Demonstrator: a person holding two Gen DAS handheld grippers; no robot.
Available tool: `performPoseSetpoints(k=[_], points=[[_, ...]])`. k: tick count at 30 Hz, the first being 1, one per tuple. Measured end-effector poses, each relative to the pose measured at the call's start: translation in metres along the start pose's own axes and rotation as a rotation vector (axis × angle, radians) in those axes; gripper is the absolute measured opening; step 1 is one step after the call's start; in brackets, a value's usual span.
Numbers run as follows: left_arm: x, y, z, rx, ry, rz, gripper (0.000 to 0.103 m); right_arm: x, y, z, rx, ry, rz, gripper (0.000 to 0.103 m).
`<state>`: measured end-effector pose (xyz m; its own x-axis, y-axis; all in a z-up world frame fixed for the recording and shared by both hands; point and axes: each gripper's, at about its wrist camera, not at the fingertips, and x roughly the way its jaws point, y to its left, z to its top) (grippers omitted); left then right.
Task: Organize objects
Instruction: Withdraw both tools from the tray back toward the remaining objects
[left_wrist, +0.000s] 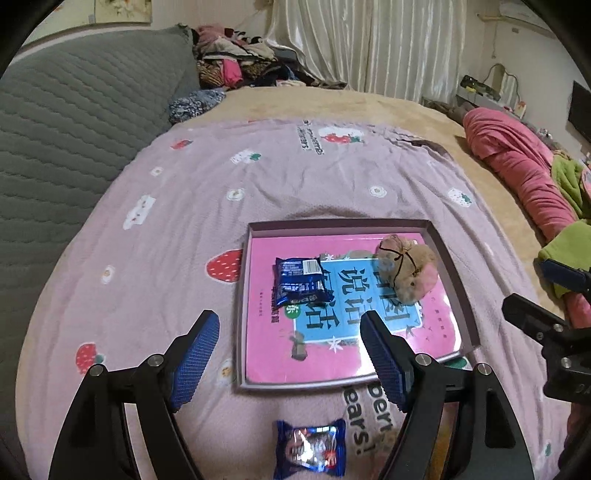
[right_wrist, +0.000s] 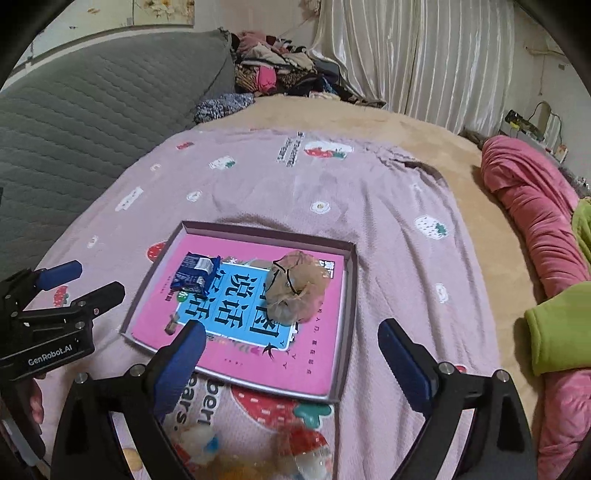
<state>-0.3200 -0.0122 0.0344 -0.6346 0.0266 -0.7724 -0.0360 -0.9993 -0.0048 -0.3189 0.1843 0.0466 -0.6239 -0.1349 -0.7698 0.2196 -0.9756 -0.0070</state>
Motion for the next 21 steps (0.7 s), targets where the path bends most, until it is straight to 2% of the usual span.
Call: performPoseSetpoints(k=[7, 13, 21], points=[[-0.044, 0.004, -0.017, -0.006, -0.012, -0.031, 0.08, -0.051, 0.006, -0.016, -0.023, -0.052, 0.004, 0.095], [-0.087, -0.001, -0.036, 0.023, -0.065, -0.014, 0.08, -0.1, 0.018, -0.037, -0.056, -0.121, 0.002, 0.096], [-0.131, -0.006, -0.071, 0.052, -0.091, -0.001, 0.08, -0.147, 0.035, -0.072, -0.079, -0.161, 0.017, 0.096]])
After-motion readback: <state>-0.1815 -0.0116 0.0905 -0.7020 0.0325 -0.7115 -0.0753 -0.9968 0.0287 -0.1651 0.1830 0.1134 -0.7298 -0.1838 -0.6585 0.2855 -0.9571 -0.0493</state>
